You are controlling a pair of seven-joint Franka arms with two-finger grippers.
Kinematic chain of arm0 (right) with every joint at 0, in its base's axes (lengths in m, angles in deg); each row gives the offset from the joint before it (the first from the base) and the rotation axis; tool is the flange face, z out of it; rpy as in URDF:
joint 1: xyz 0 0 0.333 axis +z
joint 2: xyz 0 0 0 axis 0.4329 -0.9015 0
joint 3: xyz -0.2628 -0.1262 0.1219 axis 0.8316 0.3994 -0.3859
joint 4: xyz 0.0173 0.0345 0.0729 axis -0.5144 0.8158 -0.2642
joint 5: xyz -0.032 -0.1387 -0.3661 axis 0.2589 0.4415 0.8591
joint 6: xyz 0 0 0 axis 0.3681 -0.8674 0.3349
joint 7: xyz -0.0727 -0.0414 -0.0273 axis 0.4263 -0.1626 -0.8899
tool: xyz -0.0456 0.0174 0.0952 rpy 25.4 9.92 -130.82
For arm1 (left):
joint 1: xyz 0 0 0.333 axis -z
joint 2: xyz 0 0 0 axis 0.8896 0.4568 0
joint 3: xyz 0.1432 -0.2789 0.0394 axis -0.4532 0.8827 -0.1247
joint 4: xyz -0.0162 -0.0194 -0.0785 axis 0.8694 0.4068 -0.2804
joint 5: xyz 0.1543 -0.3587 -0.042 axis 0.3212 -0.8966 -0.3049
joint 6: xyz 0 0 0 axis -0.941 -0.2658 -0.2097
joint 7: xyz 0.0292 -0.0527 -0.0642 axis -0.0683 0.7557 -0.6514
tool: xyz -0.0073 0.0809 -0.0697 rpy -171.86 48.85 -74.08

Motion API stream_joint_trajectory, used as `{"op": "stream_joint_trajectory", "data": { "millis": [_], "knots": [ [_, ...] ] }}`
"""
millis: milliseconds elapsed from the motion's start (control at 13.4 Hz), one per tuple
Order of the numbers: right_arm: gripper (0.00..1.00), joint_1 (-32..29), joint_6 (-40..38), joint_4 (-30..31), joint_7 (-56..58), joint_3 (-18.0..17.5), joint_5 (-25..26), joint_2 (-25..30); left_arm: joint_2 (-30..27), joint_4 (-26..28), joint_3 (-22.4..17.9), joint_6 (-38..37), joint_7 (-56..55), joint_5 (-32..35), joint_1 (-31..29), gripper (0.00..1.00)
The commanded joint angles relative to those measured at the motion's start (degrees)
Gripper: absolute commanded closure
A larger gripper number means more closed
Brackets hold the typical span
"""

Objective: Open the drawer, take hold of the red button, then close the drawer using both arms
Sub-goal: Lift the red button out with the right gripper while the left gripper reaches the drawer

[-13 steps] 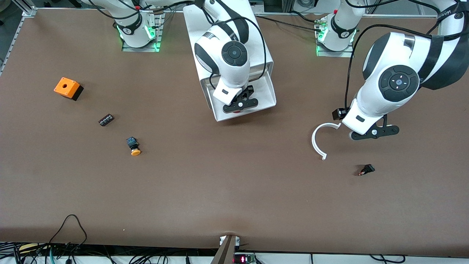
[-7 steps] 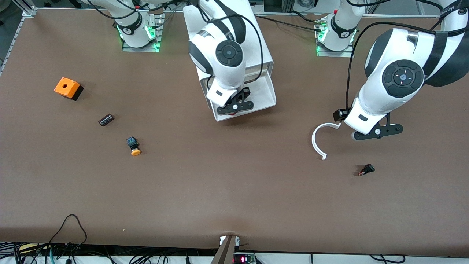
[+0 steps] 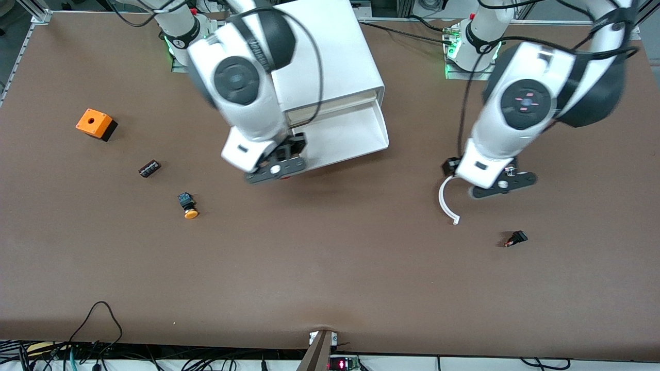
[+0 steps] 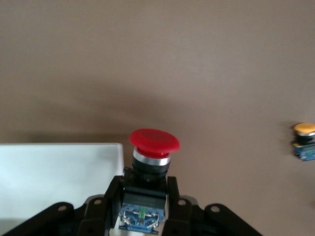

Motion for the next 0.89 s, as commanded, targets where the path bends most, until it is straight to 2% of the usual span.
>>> {"op": "stream_joint_trajectory", "data": {
  "millis": [0, 372, 521, 818],
  "knots": [
    [1.0, -6.33, -1.87, 2.54, 10.29, -0.47, -1.48, 1.79, 3.1, -0.34, 1.02, 4.47, -8.17, 0.82, 3.36, 0.0],
    [1.0, -17.58, 0.14, 4.56, 24.88, -0.21, -1.39, 1.17, 9.69, -0.43, 0.84, 17.46, -17.23, 2.31, 9.16, 0.0],
    [1.0, -21.98, 4.78, 7.98, 31.2, -0.21, -1.39, 0.38, 12.07, -0.43, 1.01, 20.91, -20.22, 6.69, 10.75, 0.0],
    [1.0, -27.43, 17.52, 17.37, 39.48, -0.12, -0.16, -0.76, 14.53, -0.51, 1.02, 23.38, -25.59, 7.5, 14.7, 0.0]
  ]
}}
